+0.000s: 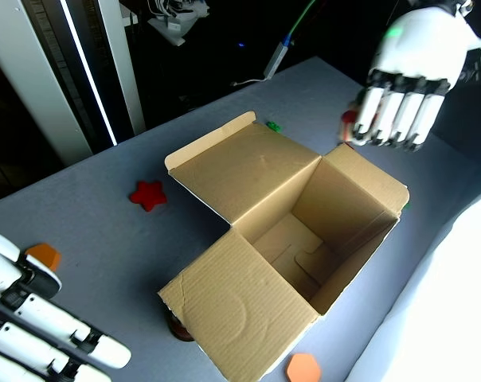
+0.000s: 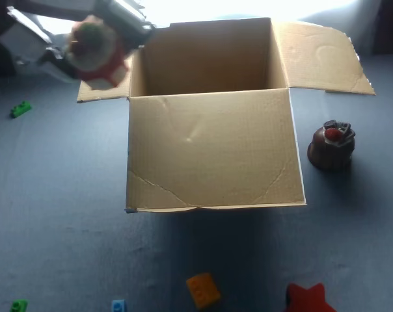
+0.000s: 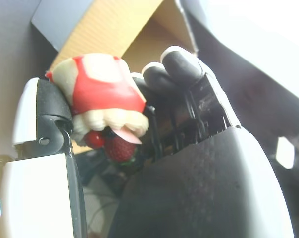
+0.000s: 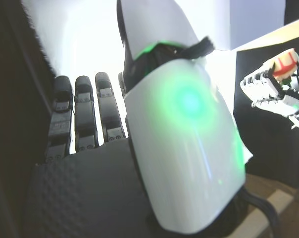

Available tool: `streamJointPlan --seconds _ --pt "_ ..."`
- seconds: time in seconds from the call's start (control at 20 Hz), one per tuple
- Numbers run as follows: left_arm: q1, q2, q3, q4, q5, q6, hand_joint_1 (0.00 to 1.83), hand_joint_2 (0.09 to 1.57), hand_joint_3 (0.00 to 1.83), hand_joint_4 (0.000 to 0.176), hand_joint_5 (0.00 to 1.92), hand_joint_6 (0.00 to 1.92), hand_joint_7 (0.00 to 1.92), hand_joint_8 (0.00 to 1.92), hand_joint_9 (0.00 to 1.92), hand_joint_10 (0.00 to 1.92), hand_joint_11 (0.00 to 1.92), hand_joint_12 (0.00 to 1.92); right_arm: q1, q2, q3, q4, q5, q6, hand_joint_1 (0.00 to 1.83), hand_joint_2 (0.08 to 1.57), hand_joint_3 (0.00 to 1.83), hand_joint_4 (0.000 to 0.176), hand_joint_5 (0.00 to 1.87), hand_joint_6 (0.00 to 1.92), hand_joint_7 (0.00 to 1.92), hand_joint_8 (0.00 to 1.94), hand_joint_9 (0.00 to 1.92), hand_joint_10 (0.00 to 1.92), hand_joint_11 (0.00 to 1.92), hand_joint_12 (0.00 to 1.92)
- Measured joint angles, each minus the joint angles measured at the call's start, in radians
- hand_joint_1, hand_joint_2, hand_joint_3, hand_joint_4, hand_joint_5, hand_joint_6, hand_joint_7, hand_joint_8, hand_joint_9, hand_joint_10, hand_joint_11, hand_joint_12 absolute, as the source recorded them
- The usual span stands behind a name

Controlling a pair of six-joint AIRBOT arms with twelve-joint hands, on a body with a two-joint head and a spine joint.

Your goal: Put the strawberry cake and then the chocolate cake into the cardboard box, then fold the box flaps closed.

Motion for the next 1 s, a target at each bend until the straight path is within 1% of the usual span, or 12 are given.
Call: streamJointPlan --seconds 0.05,0.1,0.2,0.3,0.35,0.4,0.45,0.6,0.7,0.8,0.9,1.0 --pt "0.009 -0.015 0.000 -0.001 0.002 0.000 1.10 1.34 0.00 0.000 0.61 1.47 0.58 1.75 0.39 1.91 0.40 1.92 0.000 -0.002 0.000 -0.001 0.005 -0.024 1.10 1.04 0.01 0.029 0.05 0.01 0.05 0.00 0.08 0.00 0.00 0.26" --pt "0.012 -0.032 0.000 0.012 0.001 -0.001 1.10 1.34 0.00 0.000 0.62 1.46 0.57 1.75 0.39 1.90 0.42 1.92 0.000 -0.004 0.003 -0.001 0.017 -0.040 1.10 1.04 0.01 0.030 0.06 0.01 0.06 0.00 0.08 0.01 0.00 0.31" --pt "0.023 -0.062 0.011 0.010 0.002 0.000 1.11 1.33 0.00 0.000 0.65 1.42 0.58 1.74 0.41 1.90 0.44 1.92 -0.007 -0.004 0.006 0.006 0.050 -0.046 1.10 1.04 0.00 0.024 0.08 0.01 0.06 0.00 0.08 0.00 0.00 0.39" --pt "0.037 -0.091 0.029 0.010 0.015 0.003 1.11 1.33 0.00 0.000 0.64 1.43 0.58 1.75 0.39 1.92 0.42 1.92 -0.007 -0.005 0.006 0.101 0.055 -0.061 1.11 1.03 0.00 0.031 0.05 0.00 0.03 0.00 0.07 0.00 0.00 0.32" --pt "0.047 -0.109 0.039 0.009 0.018 0.003 1.09 1.34 0.00 0.000 0.63 1.47 0.56 1.75 0.38 1.91 0.40 1.92 -0.007 -0.005 0.006 0.163 0.058 -0.074 1.13 1.03 0.00 0.027 0.06 0.01 0.05 0.01 0.07 0.00 0.00 0.30" --pt "0.056 -0.127 0.053 0.010 0.019 0.004 1.09 1.34 0.00 0.000 0.62 1.49 0.55 1.76 0.36 1.92 0.41 1.92 -0.007 -0.005 0.012 0.202 0.066 -0.077 1.14 1.03 0.00 0.023 0.06 0.00 0.05 0.00 0.08 0.00 0.00 0.33" --pt "0.057 -0.162 0.084 0.009 0.017 0.006 1.08 1.34 0.00 0.000 0.62 1.49 0.54 1.76 0.37 1.91 0.43 1.92 -0.003 -0.005 0.013 0.210 0.084 -0.089 1.13 1.02 0.00 0.022 0.07 0.01 0.06 0.00 0.09 0.01 0.00 0.38" --pt "0.058 -0.202 0.117 0.007 0.021 0.010 1.08 1.35 0.00 0.000 0.62 1.49 0.53 1.78 0.37 1.91 0.44 1.92 -0.003 -0.008 0.012 0.207 0.087 -0.092 1.12 1.02 0.00 0.023 0.06 0.00 0.06 0.00 0.09 0.01 0.00 0.35" --pt "0.060 -0.241 0.160 0.009 0.023 0.014 1.07 1.35 0.00 0.000 0.61 1.51 0.52 1.78 0.34 1.91 0.41 1.92 -0.003 -0.015 0.011 0.206 0.085 -0.092 1.12 1.03 0.00 0.020 0.06 0.00 0.06 0.00 0.09 0.01 0.00 0.34" --pt "0.060 -0.261 0.183 0.000 0.023 0.015 1.07 1.36 0.00 0.004 0.59 1.54 0.53 1.77 0.35 1.90 0.41 1.92 -0.002 -0.016 0.011 0.208 0.084 -0.092 1.13 1.03 0.00 0.022 0.06 0.00 0.06 0.00 0.08 0.00 0.00 0.28" --pt "0.062 -0.272 0.197 -0.006 0.024 0.027 1.06 1.36 0.00 0.000 0.59 1.54 0.51 1.80 0.35 1.92 0.42 1.92 0.001 -0.016 0.011 0.208 0.084 -0.095 1.12 1.02 0.00 0.026 0.06 0.00 0.07 0.00 0.09 0.00 0.00 0.31" --pt "0.081 -0.285 0.215 -0.019 0.029 0.036 1.06 1.37 0.00 0.000 0.58 1.54 0.51 1.80 0.35 1.91 0.42 1.92 0.001 -0.018 0.011 0.208 0.087 -0.095 1.11 1.03 0.00 0.027 0.05 0.00 0.03 0.00 0.07 0.00 0.00 0.24"
